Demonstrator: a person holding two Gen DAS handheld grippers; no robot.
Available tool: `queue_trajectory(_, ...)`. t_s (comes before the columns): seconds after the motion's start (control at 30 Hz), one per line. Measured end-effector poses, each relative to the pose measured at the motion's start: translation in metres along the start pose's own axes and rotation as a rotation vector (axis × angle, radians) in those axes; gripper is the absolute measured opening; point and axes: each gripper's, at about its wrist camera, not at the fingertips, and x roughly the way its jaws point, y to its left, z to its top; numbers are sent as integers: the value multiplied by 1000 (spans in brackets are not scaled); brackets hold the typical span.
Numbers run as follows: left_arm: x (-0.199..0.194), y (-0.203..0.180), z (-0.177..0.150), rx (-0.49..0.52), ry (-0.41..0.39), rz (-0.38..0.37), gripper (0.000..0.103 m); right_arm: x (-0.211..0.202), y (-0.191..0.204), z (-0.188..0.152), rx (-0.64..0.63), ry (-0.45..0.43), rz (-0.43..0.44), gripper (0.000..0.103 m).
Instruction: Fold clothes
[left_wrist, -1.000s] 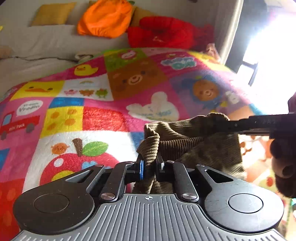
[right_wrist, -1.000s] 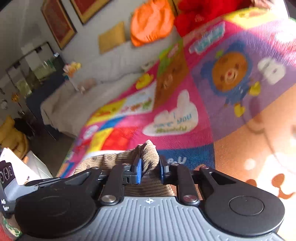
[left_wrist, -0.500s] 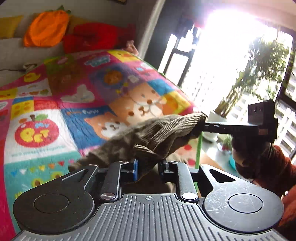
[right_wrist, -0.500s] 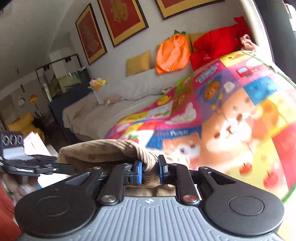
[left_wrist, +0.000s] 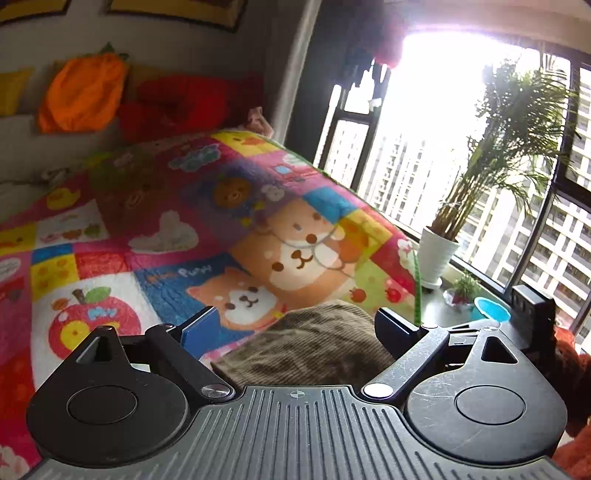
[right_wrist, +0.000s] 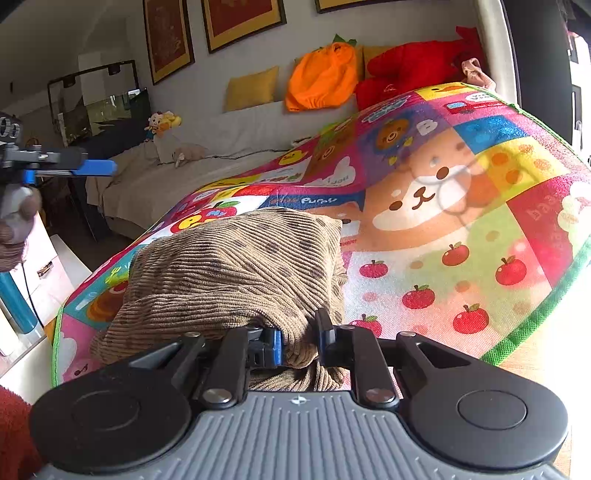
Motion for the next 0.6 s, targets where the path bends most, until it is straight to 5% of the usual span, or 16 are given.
queue_trajectory(0.13, 67, 22, -14, -27, 158, -6, 91, -18, 1, -4, 8, 19, -37, 32)
queue_trajectory(0.23, 77, 21, -28, -26, 181, -27, 87, -41, -6, -11, 93, 26, -82, 62)
queue_trajectory(0.33, 68, 2, -40, 2, 182, 19, 80, -58, -20, -11, 273, 13, -100, 63)
queue_trajectory(0.47, 54, -34, -61, 97, 175, 60, 80, -62, -26, -7, 536, -24, 34, 75)
queue_trajectory(0.6, 46, -47, -75, 130, 172, 44, 86, -24, -2, -10, 523, 111, -14, 78)
